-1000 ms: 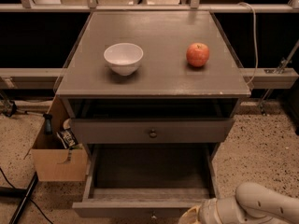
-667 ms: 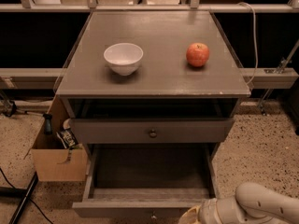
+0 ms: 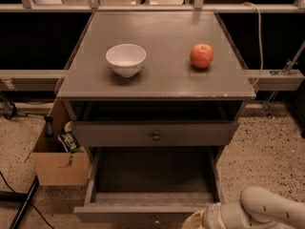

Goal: Close middle drawer

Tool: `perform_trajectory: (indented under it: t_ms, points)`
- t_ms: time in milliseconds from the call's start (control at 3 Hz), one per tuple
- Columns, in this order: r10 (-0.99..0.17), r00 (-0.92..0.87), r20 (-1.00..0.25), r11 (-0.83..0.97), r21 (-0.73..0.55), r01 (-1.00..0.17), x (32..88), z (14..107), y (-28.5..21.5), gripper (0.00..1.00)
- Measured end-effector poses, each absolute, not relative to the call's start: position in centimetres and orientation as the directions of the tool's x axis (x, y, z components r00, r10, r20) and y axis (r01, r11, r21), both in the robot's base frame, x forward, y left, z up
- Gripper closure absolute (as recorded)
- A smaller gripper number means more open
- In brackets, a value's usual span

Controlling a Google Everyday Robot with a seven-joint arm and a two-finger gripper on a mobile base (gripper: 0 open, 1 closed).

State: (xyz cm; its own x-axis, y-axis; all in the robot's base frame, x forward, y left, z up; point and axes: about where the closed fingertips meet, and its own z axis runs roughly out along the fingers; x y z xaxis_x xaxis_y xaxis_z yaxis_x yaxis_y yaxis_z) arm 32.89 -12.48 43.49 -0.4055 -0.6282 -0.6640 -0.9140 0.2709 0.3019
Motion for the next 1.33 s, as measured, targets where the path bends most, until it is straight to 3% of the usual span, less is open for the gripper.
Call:
perform_trajectory:
  t_ms: [333, 667, 1000, 1333]
  points:
    - [-0.627, -0.418, -0.658, 0.270, 0.321, -0.908, 33.6, 42.7, -12.5, 0.06]
    - [-0.632, -0.433, -0.643, 0.296, 0.315, -0.902, 34.6, 41.9, -13.0, 0.00]
    - [-0.638, -0.449, -0.625, 0.340, 0.294, -0.893, 36.7, 41.4, -13.8, 0.00]
    - [-0.599, -0.469, -0.649, 0.453, 0.208, -0.867, 43.6, 42.1, -14.8, 0.00]
